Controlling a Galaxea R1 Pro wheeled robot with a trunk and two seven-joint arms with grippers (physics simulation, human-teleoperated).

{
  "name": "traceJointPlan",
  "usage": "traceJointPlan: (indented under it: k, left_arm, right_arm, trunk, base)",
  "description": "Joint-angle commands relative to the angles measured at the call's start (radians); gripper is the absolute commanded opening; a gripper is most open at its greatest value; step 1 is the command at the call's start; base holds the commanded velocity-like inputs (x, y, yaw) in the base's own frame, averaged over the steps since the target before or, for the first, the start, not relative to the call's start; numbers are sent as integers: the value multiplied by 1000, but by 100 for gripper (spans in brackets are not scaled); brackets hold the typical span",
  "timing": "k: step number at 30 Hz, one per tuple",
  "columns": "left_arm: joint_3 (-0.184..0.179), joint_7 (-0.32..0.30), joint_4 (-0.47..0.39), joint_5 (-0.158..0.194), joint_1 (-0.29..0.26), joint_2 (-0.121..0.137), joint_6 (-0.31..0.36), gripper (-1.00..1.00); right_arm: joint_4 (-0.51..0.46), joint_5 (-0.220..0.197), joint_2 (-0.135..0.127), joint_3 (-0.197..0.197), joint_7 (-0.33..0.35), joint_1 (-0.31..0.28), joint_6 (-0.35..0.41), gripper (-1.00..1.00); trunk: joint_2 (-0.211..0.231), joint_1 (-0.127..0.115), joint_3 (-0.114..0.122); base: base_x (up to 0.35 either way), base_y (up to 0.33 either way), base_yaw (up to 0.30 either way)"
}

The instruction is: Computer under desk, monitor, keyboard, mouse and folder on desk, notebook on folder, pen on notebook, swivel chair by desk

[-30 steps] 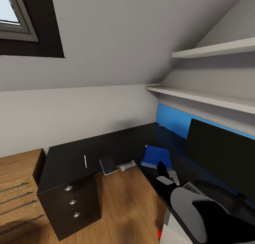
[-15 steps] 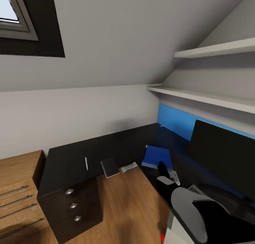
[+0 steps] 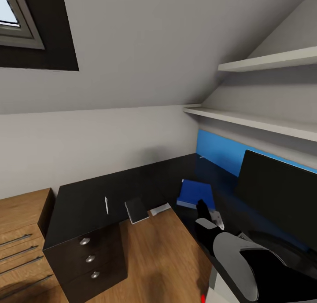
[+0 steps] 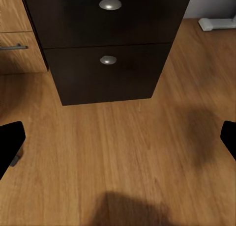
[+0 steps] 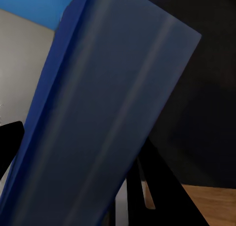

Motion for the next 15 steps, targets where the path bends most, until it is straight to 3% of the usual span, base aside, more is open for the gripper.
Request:
traceJointPlan:
  k: [1, 15]
  left_arm:
    - [8, -9, 1, 3, -1, 0, -2, 100]
    - [9, -7, 1, 4, -1, 0, -2, 100]
  right_arm:
    - [0, -11, 0, 0, 7, -1, -4, -100]
    - [-2, -10, -11, 0, 53, -1, -8, -100]
  trunk:
    - [-1, 0, -2]
    - [-1, 0, -2]
  base:
    - [2, 0, 0]
    - [0, 0, 0]
